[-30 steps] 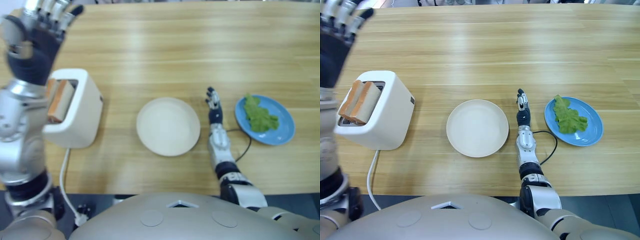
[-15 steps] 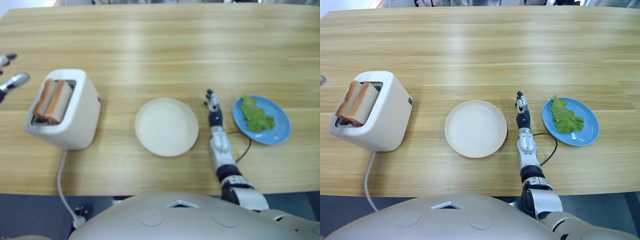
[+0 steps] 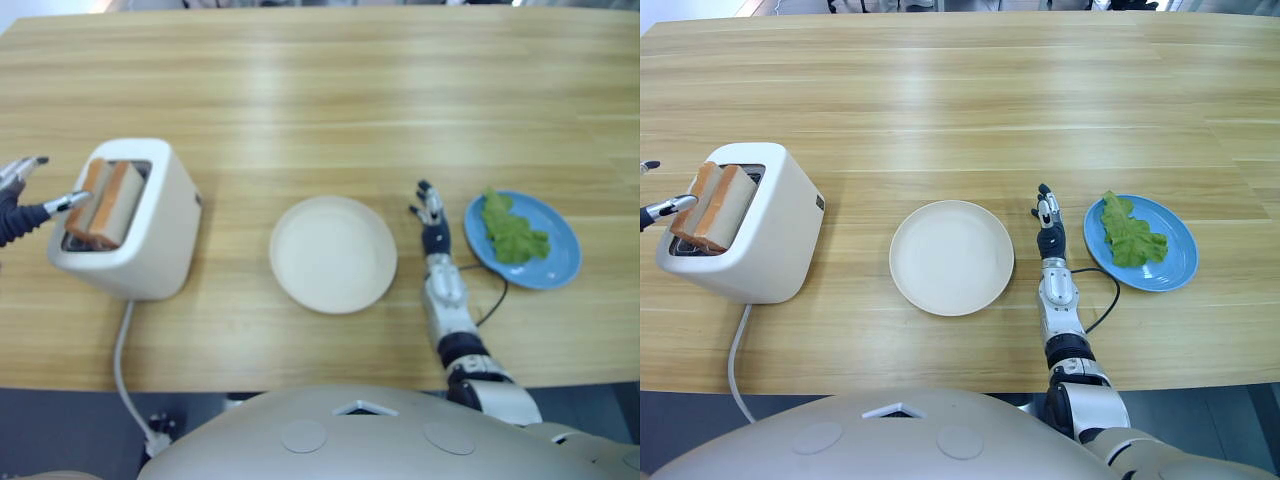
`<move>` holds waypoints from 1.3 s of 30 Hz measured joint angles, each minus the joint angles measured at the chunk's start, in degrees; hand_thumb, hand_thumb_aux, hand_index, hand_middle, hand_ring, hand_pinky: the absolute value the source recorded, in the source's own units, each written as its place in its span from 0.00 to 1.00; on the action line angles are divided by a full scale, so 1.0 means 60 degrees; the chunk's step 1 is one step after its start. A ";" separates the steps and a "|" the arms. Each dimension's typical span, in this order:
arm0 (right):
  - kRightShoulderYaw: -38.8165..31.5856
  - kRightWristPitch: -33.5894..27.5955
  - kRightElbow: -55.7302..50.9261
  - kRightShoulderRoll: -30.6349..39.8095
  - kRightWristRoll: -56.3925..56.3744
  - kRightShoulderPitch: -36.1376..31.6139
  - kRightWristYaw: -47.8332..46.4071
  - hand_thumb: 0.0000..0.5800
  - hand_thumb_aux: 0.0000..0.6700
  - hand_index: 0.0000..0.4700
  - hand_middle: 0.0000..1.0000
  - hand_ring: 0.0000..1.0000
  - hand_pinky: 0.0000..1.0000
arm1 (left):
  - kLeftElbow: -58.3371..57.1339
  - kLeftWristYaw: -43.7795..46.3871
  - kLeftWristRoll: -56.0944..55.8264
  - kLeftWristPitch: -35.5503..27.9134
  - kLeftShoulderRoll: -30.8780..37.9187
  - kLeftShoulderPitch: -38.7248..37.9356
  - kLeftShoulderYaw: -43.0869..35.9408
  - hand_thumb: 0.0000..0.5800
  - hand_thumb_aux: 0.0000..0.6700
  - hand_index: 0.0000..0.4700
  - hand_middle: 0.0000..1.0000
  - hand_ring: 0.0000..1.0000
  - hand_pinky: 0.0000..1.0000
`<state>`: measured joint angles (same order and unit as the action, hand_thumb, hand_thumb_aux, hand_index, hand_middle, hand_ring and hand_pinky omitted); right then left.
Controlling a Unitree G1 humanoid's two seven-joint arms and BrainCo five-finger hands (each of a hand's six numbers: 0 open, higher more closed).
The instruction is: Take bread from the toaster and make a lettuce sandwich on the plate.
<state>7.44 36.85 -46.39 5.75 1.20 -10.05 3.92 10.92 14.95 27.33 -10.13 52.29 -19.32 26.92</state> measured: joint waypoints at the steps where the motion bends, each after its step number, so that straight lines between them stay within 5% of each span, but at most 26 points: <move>1: 0.0004 -0.0013 0.0007 0.0001 -0.0003 0.0008 -0.0003 0.00 0.00 0.00 0.00 0.00 0.00 | -0.0020 -0.0006 0.0028 -0.0001 -0.0001 0.0021 -0.0036 0.00 0.00 0.00 0.00 0.00 0.00; 17: 0.0071 -0.0250 0.0381 0.0048 -0.0183 0.0244 -0.0074 0.00 0.00 0.00 0.00 0.00 0.00 | 0.0287 0.0123 0.0688 -0.0209 -0.0230 -0.0113 -0.0484 0.00 0.00 0.00 0.00 0.00 0.00; 27: 0.0144 -0.0263 0.0427 0.0054 -0.0215 0.0354 -0.0079 0.00 0.00 0.00 0.00 0.00 0.00 | 0.2307 0.0950 0.1462 -0.0600 -0.0232 -0.0911 -0.0034 0.00 0.00 0.00 0.00 0.00 0.00; 39: 0.0332 -0.0393 0.0621 0.0239 -0.0373 0.0519 -0.0112 0.00 0.00 0.00 0.00 0.00 0.00 | 0.1857 0.1071 0.1950 -0.0519 -0.0236 -0.0942 -0.0111 0.00 0.00 0.00 0.00 0.00 0.00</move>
<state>9.43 34.49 -42.67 7.18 -1.04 -6.94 3.24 22.06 21.37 39.03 -13.24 50.88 -24.97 26.25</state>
